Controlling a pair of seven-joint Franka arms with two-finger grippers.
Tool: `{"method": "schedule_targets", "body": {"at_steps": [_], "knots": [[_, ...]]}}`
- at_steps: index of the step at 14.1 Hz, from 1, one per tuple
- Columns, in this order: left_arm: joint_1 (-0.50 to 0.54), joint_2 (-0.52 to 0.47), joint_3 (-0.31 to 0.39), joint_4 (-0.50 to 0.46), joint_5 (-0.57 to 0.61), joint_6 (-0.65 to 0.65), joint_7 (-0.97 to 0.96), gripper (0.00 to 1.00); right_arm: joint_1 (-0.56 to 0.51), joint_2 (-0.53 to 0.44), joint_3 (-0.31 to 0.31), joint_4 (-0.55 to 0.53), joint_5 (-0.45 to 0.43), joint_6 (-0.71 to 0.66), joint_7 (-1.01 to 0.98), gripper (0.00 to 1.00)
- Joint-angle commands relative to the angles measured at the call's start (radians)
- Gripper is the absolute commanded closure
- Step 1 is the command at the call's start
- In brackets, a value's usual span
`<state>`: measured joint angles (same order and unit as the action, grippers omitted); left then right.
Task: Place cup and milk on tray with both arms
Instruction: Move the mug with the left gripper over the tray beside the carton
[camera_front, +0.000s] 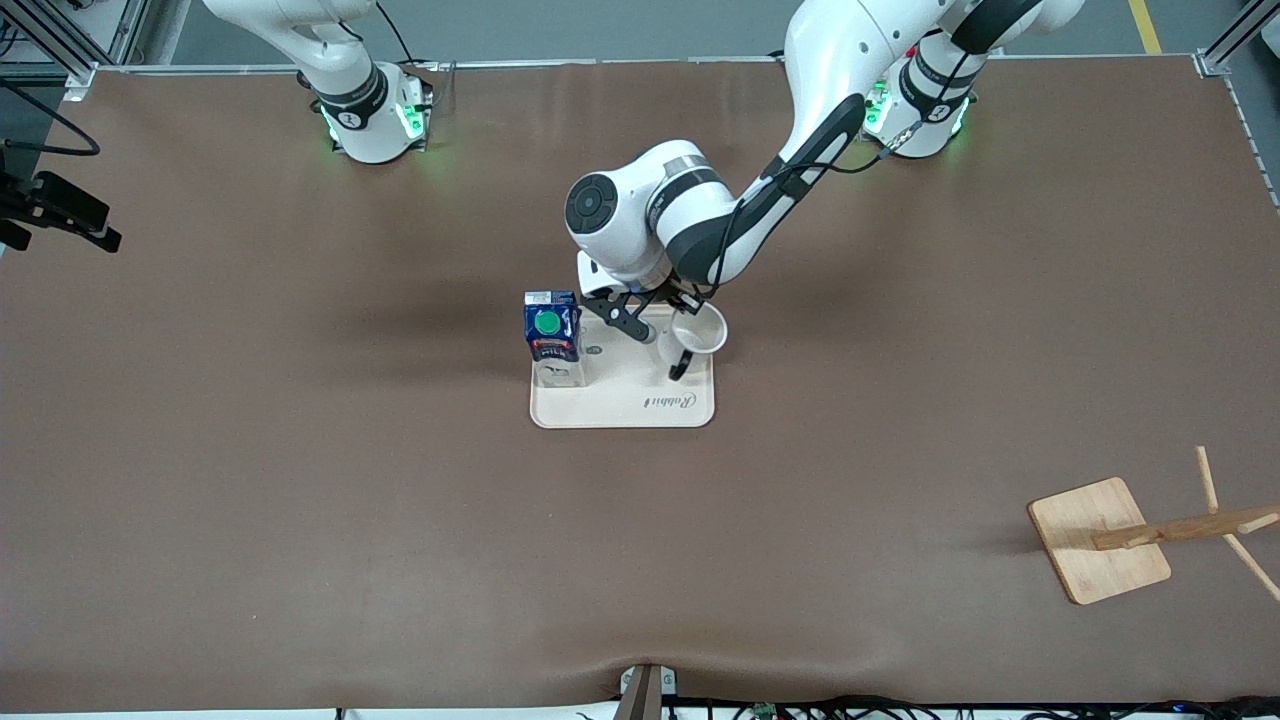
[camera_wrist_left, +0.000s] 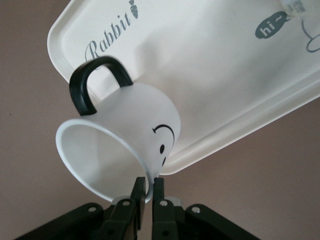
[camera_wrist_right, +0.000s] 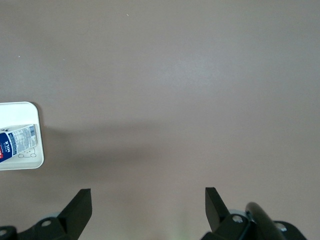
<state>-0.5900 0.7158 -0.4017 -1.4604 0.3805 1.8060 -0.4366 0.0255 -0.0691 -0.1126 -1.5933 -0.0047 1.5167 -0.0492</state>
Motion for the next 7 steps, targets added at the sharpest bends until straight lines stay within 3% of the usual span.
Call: {"method": "schedule_targets", "body": {"at_steps": [1, 2, 5, 6, 7], "knots": [[-0.019, 0.042, 0.001, 0.075, 0.002, -0.022, 0.013, 0.84, -0.009, 0.005, 0.007, 0.016, -0.001, -0.006, -0.011, 0.00], [-0.019, 0.045, 0.001, 0.078, 0.001, -0.020, 0.013, 0.82, -0.007, 0.005, 0.007, 0.016, -0.001, -0.006, -0.011, 0.00], [-0.013, 0.030, 0.001, 0.078, 0.003, -0.020, 0.007, 0.41, -0.009, 0.005, 0.007, 0.016, -0.001, -0.006, -0.011, 0.00], [-0.008, 0.010, 0.001, 0.078, 0.005, -0.022, 0.009, 0.08, -0.010, 0.005, 0.005, 0.016, -0.001, -0.007, -0.011, 0.00], [-0.001, -0.004, -0.005, 0.078, 0.002, -0.027, 0.010, 0.00, -0.009, 0.005, 0.007, 0.016, 0.002, -0.007, -0.011, 0.00]]}}
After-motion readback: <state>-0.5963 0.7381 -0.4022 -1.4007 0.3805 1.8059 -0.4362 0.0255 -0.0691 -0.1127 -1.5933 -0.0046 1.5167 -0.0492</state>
